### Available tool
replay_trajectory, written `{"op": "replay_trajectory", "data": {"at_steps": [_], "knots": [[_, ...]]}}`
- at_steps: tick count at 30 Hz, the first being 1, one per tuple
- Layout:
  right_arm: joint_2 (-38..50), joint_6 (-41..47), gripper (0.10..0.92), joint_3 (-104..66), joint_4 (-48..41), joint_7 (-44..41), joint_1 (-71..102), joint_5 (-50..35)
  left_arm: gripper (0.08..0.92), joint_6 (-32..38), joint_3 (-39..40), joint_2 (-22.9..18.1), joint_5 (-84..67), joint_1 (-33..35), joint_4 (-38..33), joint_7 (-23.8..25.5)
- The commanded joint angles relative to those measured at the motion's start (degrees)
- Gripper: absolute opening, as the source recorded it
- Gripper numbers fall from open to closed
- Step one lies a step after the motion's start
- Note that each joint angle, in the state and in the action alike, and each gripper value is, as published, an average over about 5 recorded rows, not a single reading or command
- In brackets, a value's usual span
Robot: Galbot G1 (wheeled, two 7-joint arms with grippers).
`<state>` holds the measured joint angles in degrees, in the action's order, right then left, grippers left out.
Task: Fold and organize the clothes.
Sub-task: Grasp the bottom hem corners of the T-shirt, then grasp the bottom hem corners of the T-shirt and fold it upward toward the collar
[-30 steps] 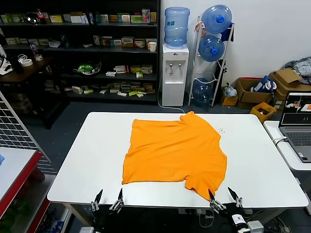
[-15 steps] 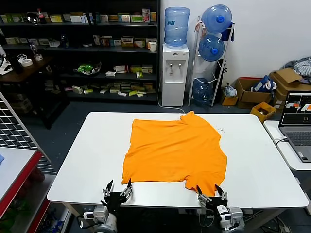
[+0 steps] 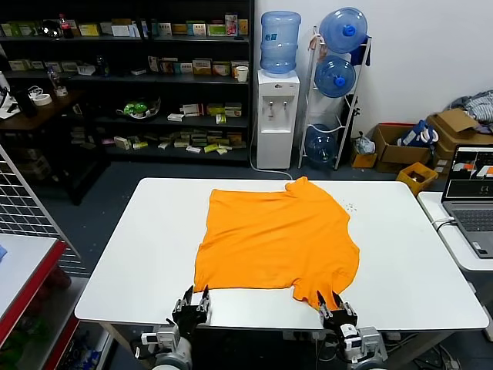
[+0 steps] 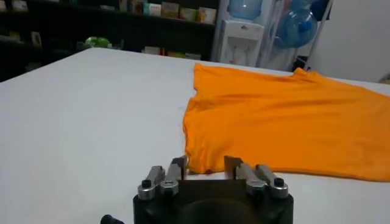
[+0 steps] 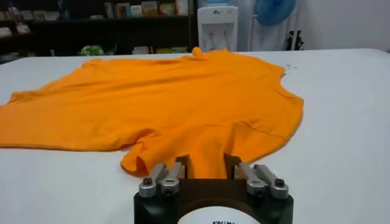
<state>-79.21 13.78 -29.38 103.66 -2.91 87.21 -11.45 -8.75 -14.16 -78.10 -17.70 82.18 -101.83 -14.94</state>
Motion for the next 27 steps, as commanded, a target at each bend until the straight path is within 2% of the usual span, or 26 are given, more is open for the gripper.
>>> {"op": "replay_trajectory", "data": {"at_steps": [1,5,11,19,23,27], "knots": [[0.07,0.15,0.251,0.23,0.92,0.44,0.52,-0.01,0.368,-0.27,0.42,-0.32,-0.08,-0.77,0.46,-0.62],[1.08,0.53,0.15,0.25,3.25,1.56,2.38,-1.17,0.256,-0.22,0.55,0.06,-0.24,0.04,-1.61,-1.27],[4.92,2.37,0.124,-0.18,9.62,4.43,8.79,-3.96,0.106,-1.18,1.43,3.4,-2.65,5.18,-8.37,-3.11],[9.36,3.01,0.124,-3.19,16.94,6.77,18.76,-5.66,0.092,-1.4,2.67,8.82,-3.19,15.4,-17.6,-4.37],[10.42,3.01,0.124,-3.93,19.04,7.4,22.85,-5.9,0.092,-1.06,2.71,9.98,-2.61,19.06,-20.13,-4.82],[10.29,2.08,0.124,-4.19,20.05,7.8,23.88,-5.91,0.092,-0.55,2.44,10.32,-2.63,19.67,-20.86,-4.87]]}}
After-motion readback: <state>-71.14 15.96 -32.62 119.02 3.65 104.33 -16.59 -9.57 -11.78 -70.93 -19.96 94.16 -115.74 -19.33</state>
